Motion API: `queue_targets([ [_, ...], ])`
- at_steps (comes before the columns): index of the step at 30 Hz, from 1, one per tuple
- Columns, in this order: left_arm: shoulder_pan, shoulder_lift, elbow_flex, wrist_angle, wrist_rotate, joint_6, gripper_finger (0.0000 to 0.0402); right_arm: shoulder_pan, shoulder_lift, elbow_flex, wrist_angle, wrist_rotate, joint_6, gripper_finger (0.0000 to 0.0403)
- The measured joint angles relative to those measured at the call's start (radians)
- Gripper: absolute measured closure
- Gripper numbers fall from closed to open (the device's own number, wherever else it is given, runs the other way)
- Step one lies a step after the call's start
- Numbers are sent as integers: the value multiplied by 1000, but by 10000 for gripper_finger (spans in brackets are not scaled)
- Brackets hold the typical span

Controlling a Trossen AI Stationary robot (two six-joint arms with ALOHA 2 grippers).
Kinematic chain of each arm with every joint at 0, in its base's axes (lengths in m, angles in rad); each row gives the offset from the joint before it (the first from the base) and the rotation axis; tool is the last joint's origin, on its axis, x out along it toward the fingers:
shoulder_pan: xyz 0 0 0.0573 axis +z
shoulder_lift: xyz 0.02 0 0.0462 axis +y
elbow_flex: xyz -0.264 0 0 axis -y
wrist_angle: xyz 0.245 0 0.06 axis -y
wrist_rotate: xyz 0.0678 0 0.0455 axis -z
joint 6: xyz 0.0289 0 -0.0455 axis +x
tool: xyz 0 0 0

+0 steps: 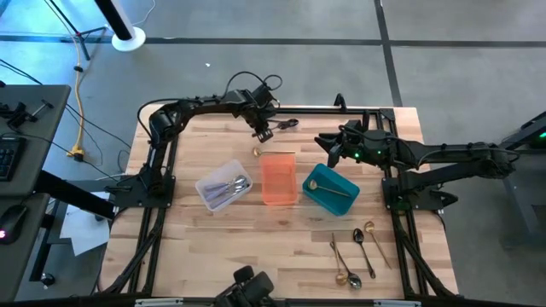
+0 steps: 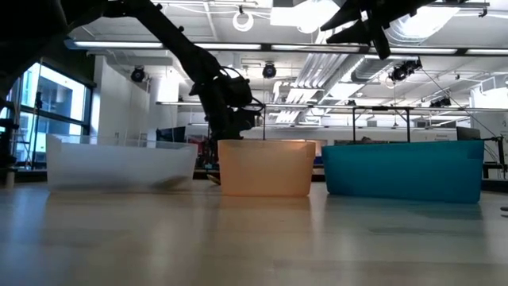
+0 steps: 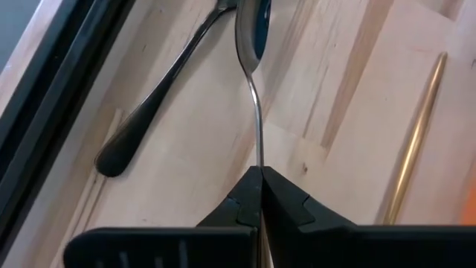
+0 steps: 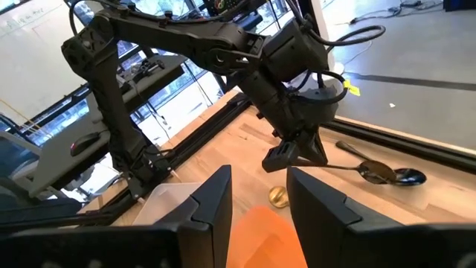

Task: Sort silverware by color (type)
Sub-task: Put the black spoon into the orange bin

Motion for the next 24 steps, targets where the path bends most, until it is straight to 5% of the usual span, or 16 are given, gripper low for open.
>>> queue_targets([
  [24,-28,-7,-102,-7,4,-37,401,0,0,0,-18,0,5,289],
])
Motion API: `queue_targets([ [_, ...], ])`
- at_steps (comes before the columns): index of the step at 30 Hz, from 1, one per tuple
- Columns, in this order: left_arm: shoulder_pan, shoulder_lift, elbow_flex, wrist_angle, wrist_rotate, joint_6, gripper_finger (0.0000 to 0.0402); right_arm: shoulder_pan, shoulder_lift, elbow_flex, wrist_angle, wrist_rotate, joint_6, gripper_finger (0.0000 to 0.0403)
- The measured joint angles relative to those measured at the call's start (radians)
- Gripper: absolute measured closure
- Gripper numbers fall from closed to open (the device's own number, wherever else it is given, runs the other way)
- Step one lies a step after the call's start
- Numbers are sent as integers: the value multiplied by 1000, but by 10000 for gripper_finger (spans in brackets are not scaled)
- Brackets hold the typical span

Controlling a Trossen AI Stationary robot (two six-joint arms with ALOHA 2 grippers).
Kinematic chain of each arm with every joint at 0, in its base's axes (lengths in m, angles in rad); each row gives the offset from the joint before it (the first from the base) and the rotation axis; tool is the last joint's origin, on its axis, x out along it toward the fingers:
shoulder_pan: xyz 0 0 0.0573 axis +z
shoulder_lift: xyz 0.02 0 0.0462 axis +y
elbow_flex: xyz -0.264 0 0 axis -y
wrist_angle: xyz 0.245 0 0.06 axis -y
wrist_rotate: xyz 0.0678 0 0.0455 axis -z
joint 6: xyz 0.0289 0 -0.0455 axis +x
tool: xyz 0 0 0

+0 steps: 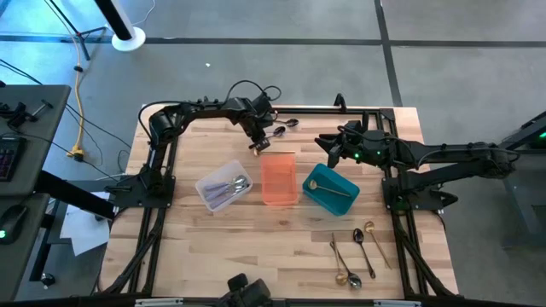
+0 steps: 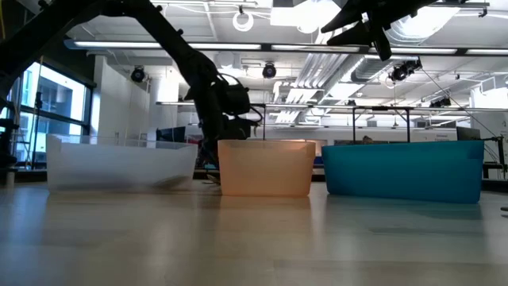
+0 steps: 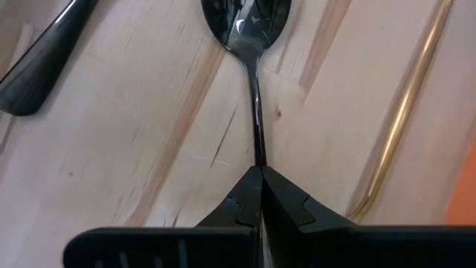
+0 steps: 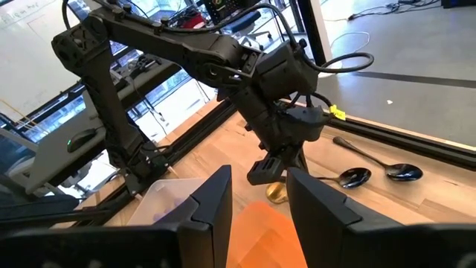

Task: Sort silverware by color (type)
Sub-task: Put the black spoon into the orange bin

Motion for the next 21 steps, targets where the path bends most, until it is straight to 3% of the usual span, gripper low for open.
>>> queue_targets([
  [7,19,-22,60,2,-82,8,401,0,0,0,-4,0,-2,289],
  [12,24,-17,71,29,-84,27,401,0,0,0,-4,0,-2,289],
  [18,25,-10,74,76,-51,30,375,0,0,0,-5,0,-2,289],
  [21,39,-10,74,83,26,12,343,0,0,0,-5,0,-3,289],
])
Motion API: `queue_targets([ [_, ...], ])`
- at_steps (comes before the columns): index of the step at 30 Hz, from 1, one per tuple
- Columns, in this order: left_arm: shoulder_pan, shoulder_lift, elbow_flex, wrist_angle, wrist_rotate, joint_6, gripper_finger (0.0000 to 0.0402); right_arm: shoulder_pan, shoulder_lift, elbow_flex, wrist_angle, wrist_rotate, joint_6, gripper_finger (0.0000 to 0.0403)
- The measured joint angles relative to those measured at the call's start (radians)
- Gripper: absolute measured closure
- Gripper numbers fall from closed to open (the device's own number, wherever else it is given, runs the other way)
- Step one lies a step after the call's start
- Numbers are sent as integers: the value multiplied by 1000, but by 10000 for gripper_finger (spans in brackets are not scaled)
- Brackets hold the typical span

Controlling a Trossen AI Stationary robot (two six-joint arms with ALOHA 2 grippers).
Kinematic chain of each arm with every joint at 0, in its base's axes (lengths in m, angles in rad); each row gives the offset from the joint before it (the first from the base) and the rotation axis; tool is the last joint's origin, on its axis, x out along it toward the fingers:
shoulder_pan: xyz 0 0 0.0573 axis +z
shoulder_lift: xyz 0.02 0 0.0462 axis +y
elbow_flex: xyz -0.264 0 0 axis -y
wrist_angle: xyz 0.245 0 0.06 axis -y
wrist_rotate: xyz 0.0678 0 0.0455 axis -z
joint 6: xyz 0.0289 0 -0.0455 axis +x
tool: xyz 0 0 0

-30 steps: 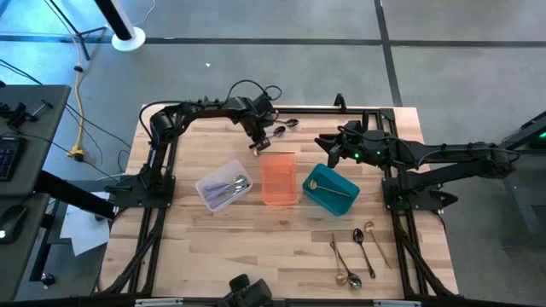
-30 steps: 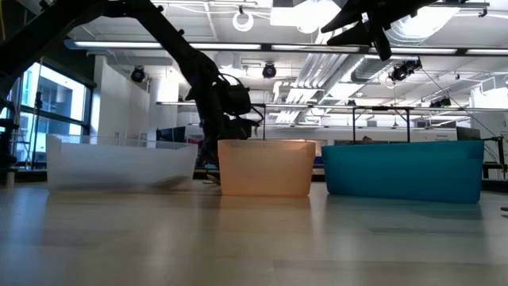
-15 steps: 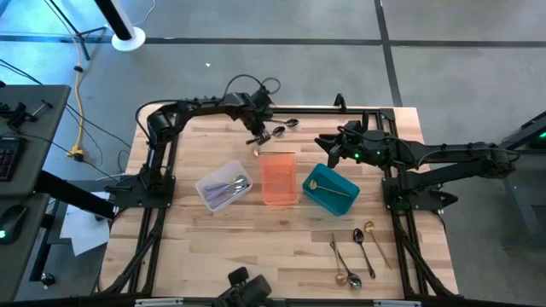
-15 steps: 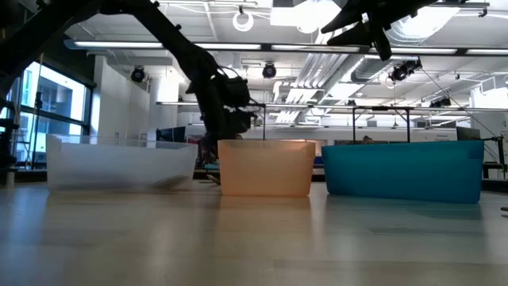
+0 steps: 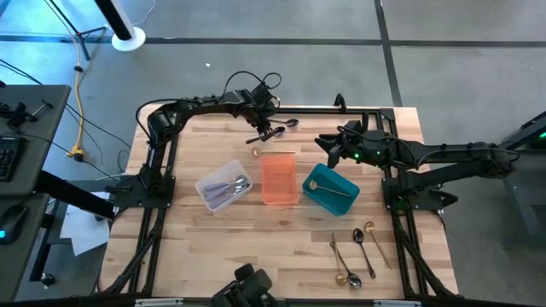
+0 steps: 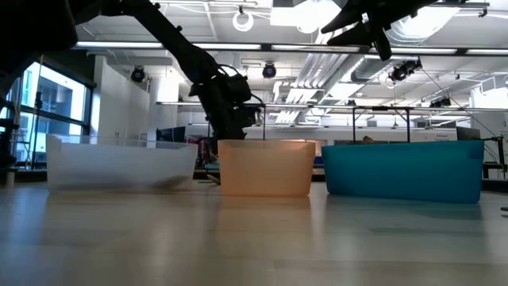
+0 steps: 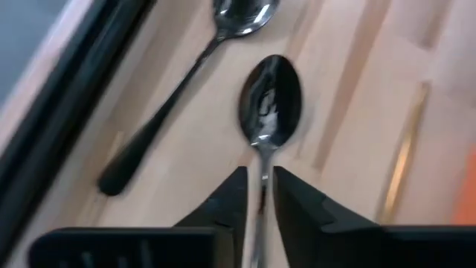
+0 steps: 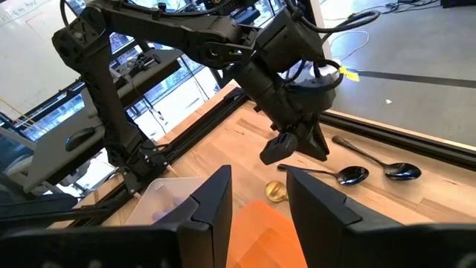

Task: Sort silverware by color (type)
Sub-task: Put the black spoon into the orange bin

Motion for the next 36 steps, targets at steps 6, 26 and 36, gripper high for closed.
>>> queue_targets([
  [6,10,48,0,-5,80,-24,287,0,0,0,0,0,0,289],
  [26,-51,80,3,-7,-82,124,290,0,0,0,0,0,30,289],
  [36,-73,80,3,-31,-89,150,392,0,0,0,0,0,30,289],
])
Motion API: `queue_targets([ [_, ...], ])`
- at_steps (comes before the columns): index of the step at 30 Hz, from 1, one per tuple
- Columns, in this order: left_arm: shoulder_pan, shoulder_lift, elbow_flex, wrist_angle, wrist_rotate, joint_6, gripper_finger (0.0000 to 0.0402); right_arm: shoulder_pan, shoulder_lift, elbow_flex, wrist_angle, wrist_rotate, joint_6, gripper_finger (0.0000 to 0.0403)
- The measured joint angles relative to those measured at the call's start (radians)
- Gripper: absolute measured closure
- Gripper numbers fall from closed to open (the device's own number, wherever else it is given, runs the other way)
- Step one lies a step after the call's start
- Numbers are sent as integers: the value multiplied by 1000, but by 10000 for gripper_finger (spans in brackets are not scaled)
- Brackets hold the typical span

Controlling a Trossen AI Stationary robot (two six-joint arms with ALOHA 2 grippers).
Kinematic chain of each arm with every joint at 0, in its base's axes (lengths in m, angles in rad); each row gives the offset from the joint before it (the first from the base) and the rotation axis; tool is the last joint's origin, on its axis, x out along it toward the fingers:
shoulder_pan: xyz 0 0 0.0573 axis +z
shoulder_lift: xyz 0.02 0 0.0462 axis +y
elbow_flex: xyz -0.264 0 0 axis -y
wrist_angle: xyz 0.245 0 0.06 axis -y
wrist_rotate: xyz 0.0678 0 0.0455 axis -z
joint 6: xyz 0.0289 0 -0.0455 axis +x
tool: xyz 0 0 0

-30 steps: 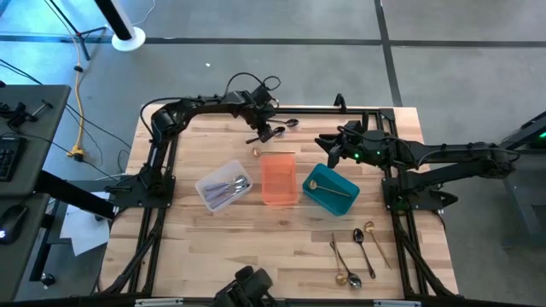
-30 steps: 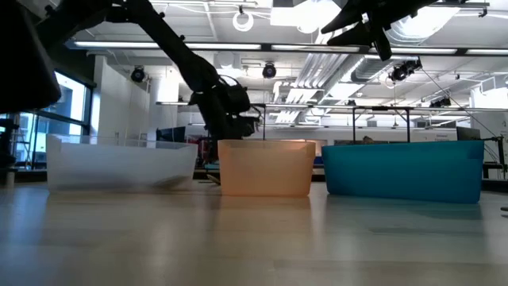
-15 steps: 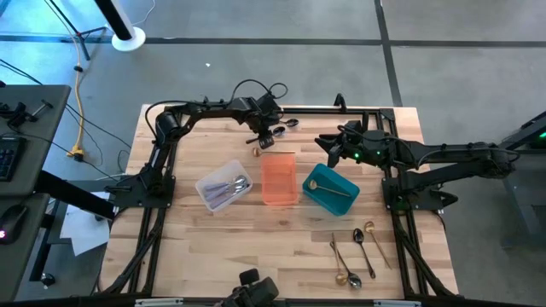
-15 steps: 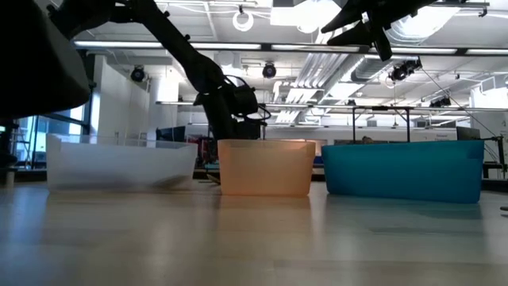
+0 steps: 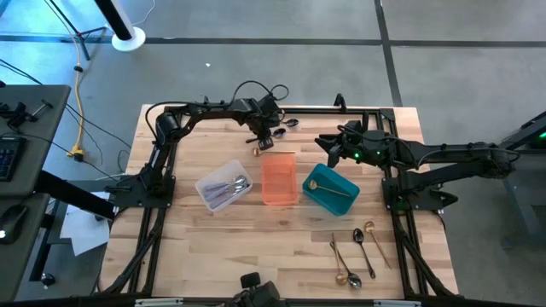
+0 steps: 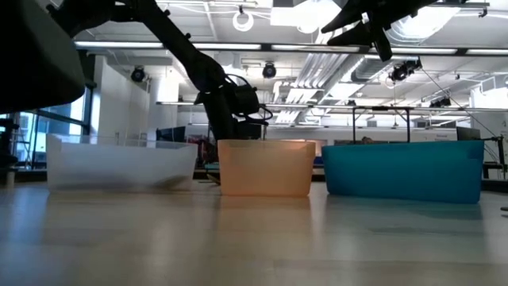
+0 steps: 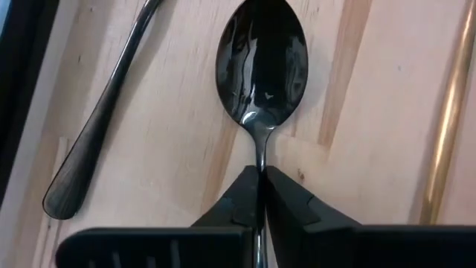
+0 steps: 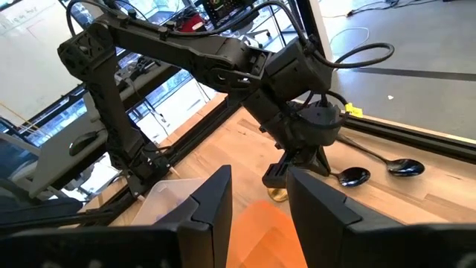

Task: Sort silverware by color (type)
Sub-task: Put the black spoon into the orange bin

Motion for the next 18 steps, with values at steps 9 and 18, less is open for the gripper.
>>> queue_targets([
  [9,0,-5,-2,-3,4,-12,399,0,0,0,0,0,0,289],
  [18,26,-57,-6,-23,11,-12,401,0,0,0,-6,0,-3,289],
])
